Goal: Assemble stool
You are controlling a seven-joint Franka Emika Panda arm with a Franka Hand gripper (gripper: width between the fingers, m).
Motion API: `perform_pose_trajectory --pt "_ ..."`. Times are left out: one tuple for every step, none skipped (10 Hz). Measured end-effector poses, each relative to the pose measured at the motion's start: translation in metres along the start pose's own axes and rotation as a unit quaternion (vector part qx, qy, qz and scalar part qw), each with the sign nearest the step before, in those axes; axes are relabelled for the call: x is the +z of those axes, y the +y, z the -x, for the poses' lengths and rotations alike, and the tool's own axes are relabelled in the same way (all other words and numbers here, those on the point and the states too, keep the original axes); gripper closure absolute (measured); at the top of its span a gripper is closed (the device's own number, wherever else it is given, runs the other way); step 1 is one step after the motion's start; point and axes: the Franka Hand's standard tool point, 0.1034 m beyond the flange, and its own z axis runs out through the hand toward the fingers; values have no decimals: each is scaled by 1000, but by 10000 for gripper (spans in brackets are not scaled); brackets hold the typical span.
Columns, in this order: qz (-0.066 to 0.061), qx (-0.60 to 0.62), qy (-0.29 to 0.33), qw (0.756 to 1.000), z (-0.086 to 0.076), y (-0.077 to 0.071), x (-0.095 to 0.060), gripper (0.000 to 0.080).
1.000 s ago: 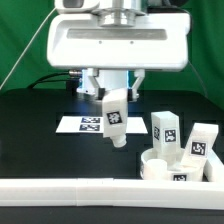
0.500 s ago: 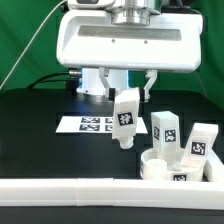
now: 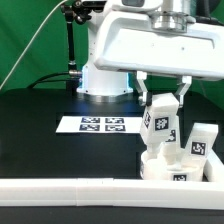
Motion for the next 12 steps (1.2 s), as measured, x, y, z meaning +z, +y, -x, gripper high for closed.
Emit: perform_pose_trajectory --pt "1 1 5 1000 -1 1 0 472" --pt "0 0 5 1000 -1 0 1 472" --pt "1 -5 10 1000 -2 -3 0 472" --pt "0 -16 23 1000 -2 -11 0 472" --pt "-2 -25 29 999 1 -17 0 472" --pt "-2 -31 28 999 3 -19 1 472" --pt "-2 -29 28 999 3 -18 1 472" --pt "-2 -29 28 999 4 -19 2 472" --pt "-2 -29 27 999 4 -19 2 472" --pt "-2 -31 31 999 4 -21 3 472" --pt "-1 -36 31 999 4 -20 4 472" --pt "1 -42 30 999 5 -17 6 472"
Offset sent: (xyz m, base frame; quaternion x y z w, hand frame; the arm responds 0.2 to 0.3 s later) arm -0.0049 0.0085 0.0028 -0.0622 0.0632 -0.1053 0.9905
